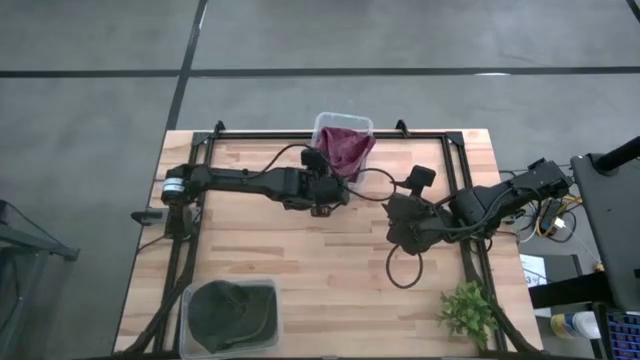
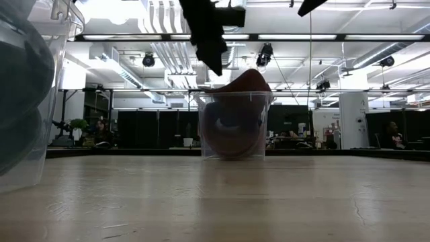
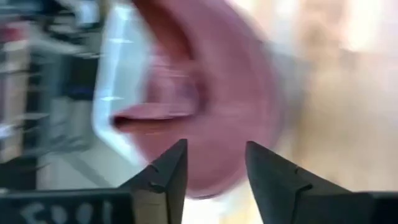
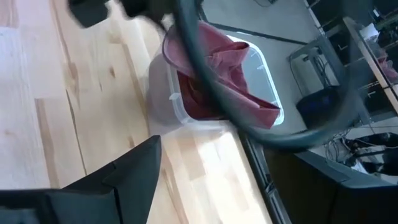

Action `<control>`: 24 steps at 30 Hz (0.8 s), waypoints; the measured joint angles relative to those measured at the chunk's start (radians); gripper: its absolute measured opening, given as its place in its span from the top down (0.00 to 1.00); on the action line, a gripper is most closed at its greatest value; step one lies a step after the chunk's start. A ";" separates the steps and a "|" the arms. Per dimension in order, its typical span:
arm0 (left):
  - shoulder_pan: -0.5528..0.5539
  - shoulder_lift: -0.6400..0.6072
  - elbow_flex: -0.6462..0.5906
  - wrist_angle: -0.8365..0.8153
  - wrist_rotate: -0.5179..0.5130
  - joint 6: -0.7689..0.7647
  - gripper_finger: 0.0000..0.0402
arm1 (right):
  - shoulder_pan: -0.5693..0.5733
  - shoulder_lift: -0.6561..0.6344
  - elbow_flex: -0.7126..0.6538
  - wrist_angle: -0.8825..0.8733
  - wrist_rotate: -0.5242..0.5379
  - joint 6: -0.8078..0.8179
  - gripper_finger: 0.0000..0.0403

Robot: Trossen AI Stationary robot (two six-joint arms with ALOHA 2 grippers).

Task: Pick & Place hat
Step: Return to Home Position

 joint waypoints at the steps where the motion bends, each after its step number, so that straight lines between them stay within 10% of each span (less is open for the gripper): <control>1: -0.007 0.000 0.013 -0.005 -0.060 -0.016 0.61 | 0.000 0.000 -0.006 0.000 0.000 0.000 0.32; 7: -0.037 -0.016 0.102 -0.117 -0.255 -0.053 0.58 | 0.000 0.000 -0.056 0.004 -0.002 0.050 0.32; 12: -0.060 -0.061 0.119 -0.147 -0.030 -0.157 0.66 | 0.003 0.000 -0.109 0.073 -0.060 0.102 0.43; 19: -0.111 -0.188 0.074 -0.118 0.205 -0.230 0.97 | 0.039 -0.005 -0.182 0.220 -0.136 0.067 0.92; 24: -0.216 -0.330 -0.052 -0.022 0.276 -0.266 1.00 | 0.078 -0.032 -0.272 0.388 -0.109 0.030 0.98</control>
